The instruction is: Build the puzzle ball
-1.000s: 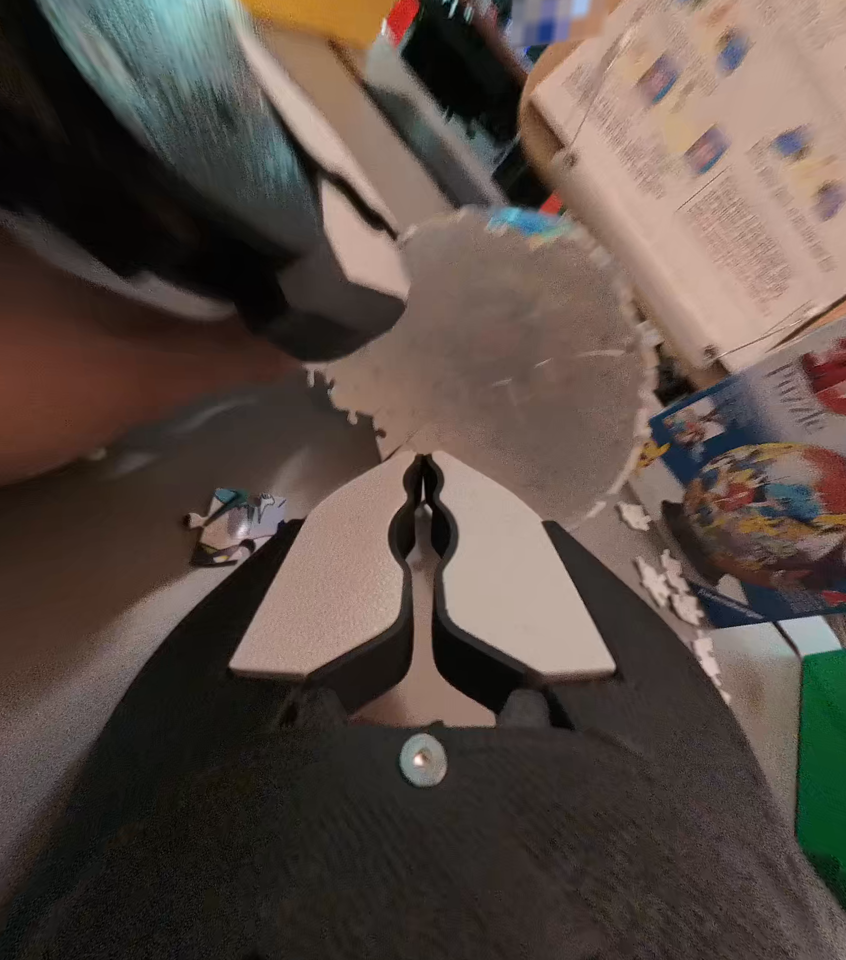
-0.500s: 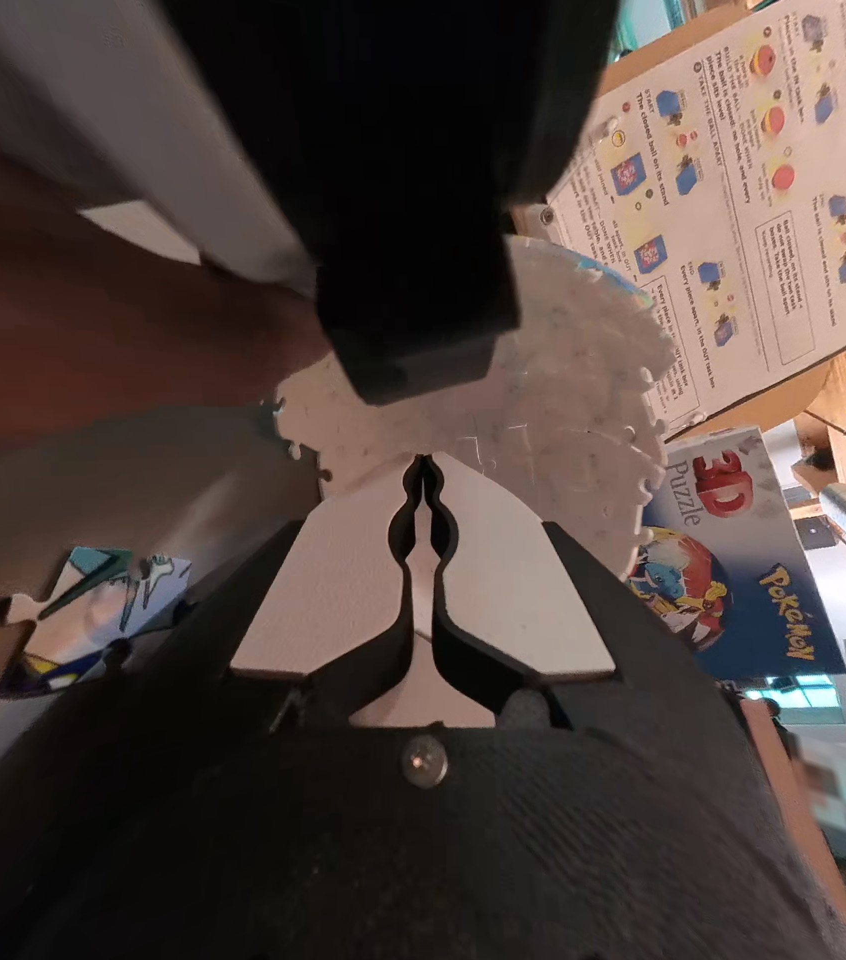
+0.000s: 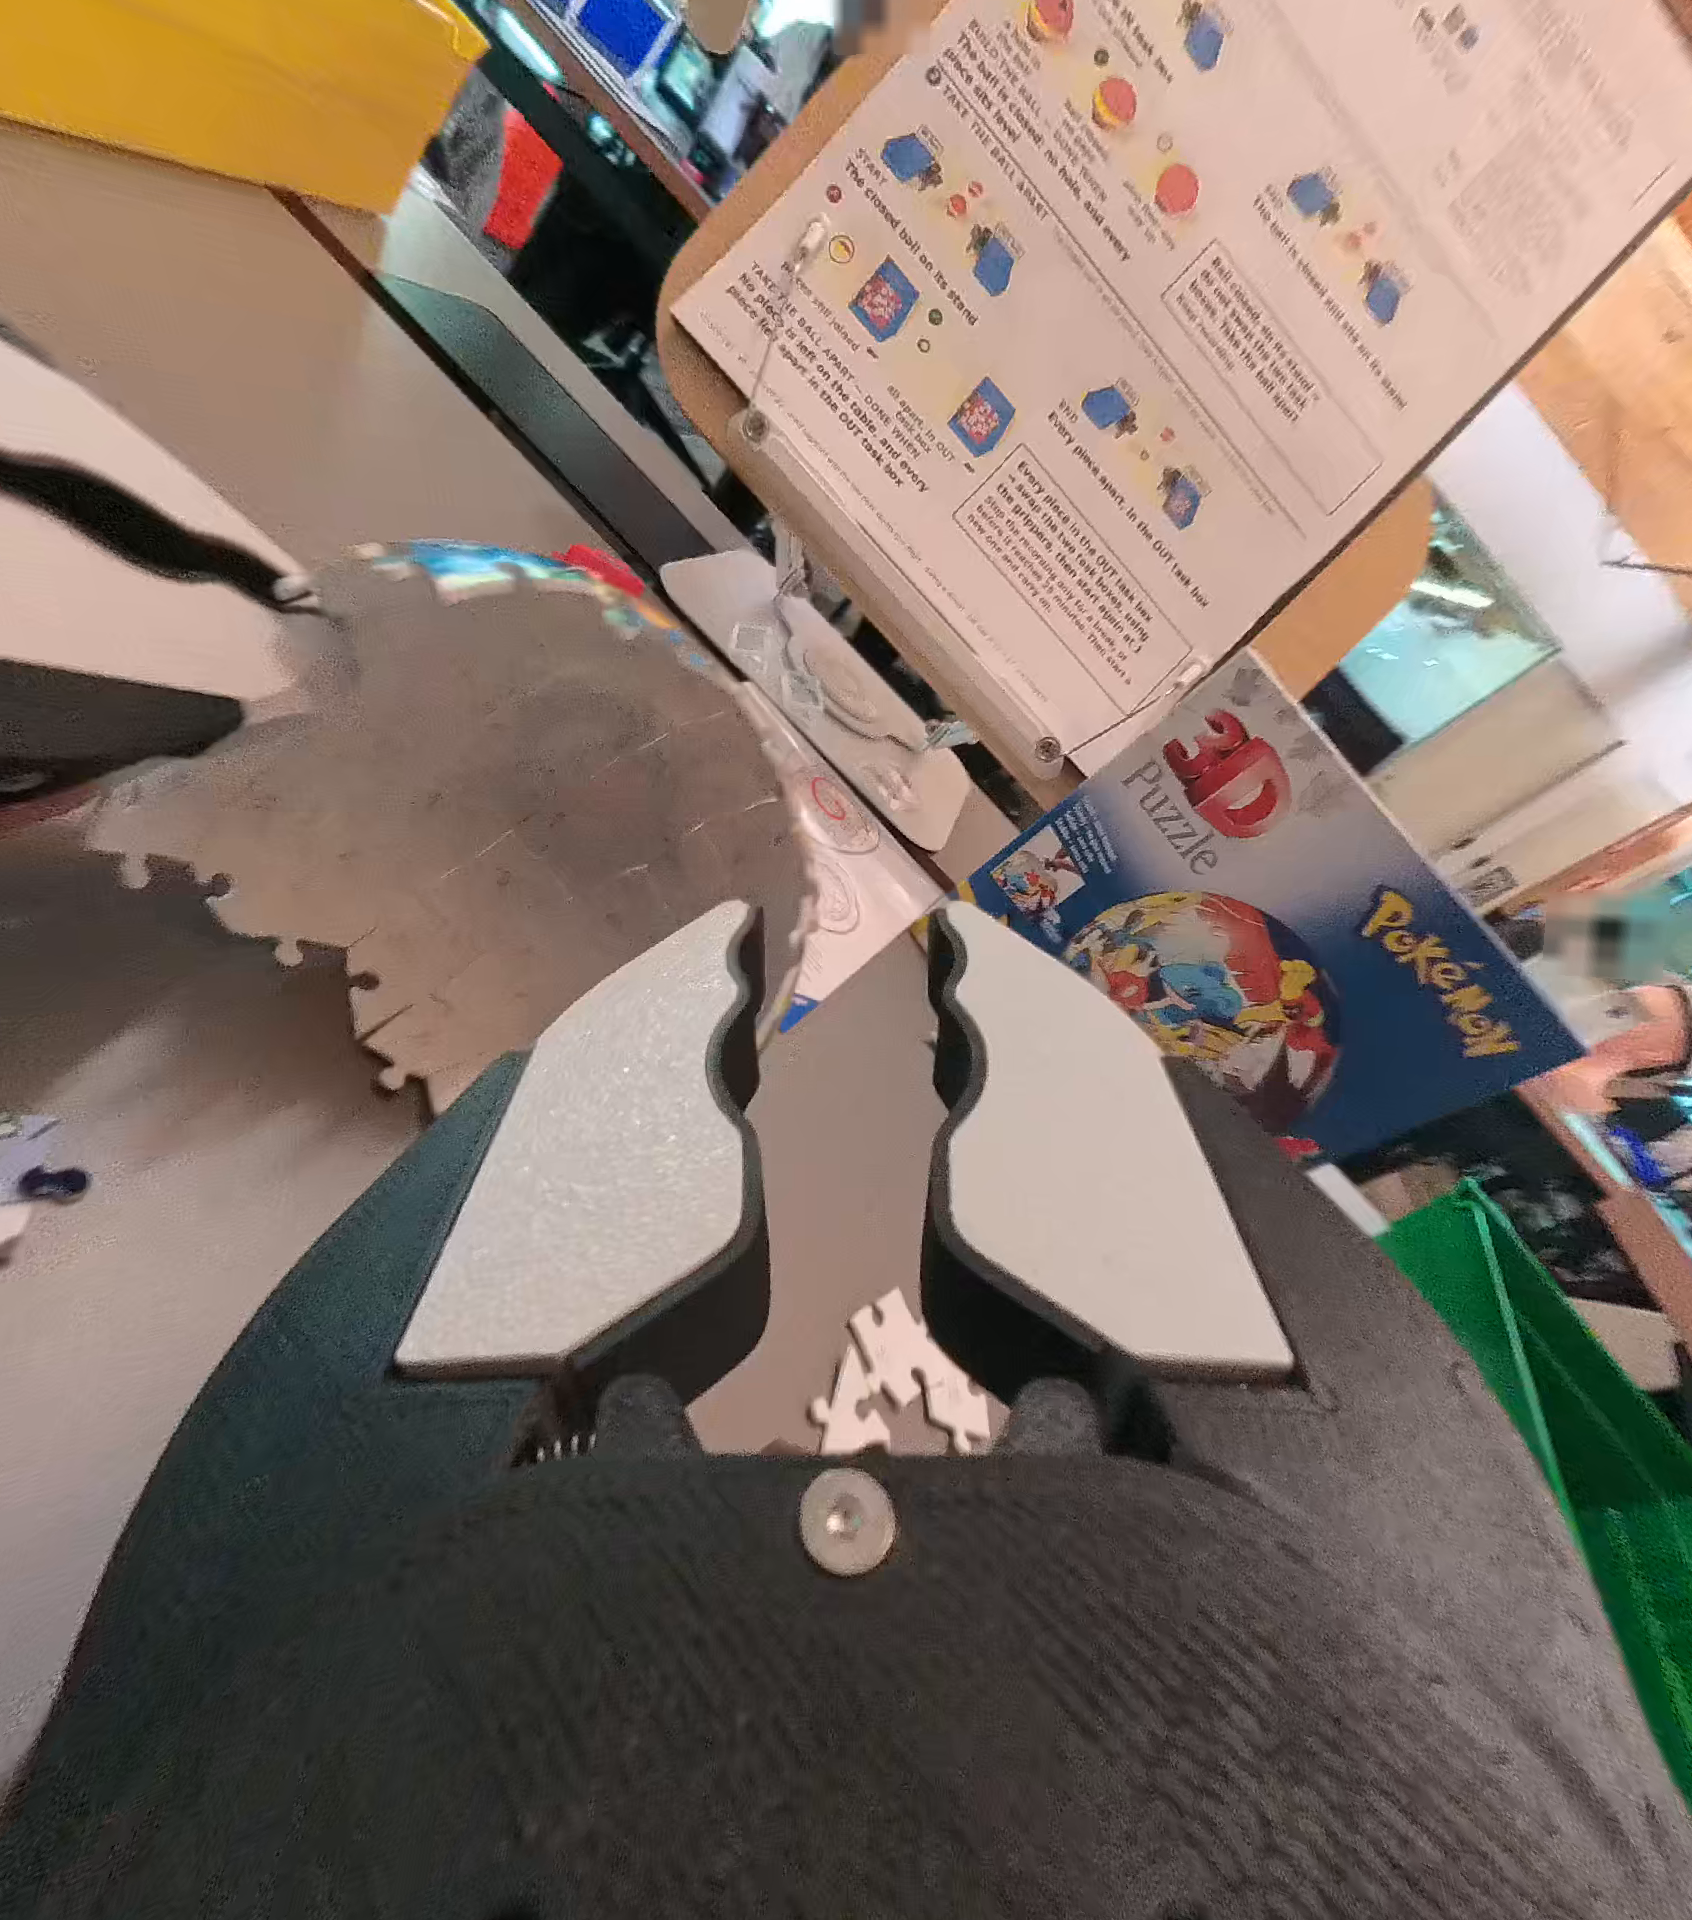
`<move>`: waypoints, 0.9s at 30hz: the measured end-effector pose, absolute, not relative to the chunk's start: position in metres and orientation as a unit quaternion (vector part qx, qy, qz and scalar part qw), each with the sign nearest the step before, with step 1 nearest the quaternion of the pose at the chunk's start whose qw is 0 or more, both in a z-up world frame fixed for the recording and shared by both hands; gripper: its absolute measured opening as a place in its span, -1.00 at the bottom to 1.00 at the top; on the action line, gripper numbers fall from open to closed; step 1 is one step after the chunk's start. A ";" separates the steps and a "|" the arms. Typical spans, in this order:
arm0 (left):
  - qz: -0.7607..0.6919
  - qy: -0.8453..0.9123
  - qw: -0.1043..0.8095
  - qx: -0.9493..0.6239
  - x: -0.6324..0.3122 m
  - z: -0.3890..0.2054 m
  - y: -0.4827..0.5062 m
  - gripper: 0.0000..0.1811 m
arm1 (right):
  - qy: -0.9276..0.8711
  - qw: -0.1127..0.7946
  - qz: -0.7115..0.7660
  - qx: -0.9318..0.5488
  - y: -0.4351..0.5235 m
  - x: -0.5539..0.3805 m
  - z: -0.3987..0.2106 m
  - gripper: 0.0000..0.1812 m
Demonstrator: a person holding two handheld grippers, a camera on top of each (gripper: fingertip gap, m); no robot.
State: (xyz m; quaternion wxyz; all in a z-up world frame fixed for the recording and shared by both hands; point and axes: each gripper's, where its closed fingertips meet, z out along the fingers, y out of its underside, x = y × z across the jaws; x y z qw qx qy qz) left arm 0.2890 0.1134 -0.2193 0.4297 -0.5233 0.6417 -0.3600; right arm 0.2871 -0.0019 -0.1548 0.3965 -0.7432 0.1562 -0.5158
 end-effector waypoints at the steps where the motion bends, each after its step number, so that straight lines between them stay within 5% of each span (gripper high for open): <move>1: -0.361 0.643 0.432 -0.519 0.289 -0.219 0.113 -0.98 | 0.160 0.406 -0.504 -0.745 -0.003 0.293 -0.153 -0.66; 11: -0.354 0.648 0.458 -0.495 0.288 -0.215 0.110 -0.98 | 0.120 0.380 -0.472 -0.787 0.010 0.315 -0.168 -0.76; 27: -0.354 0.651 0.462 -0.487 0.288 -0.214 0.108 -0.98 | 0.193 0.462 -0.428 -0.752 0.003 0.305 -0.176 -0.68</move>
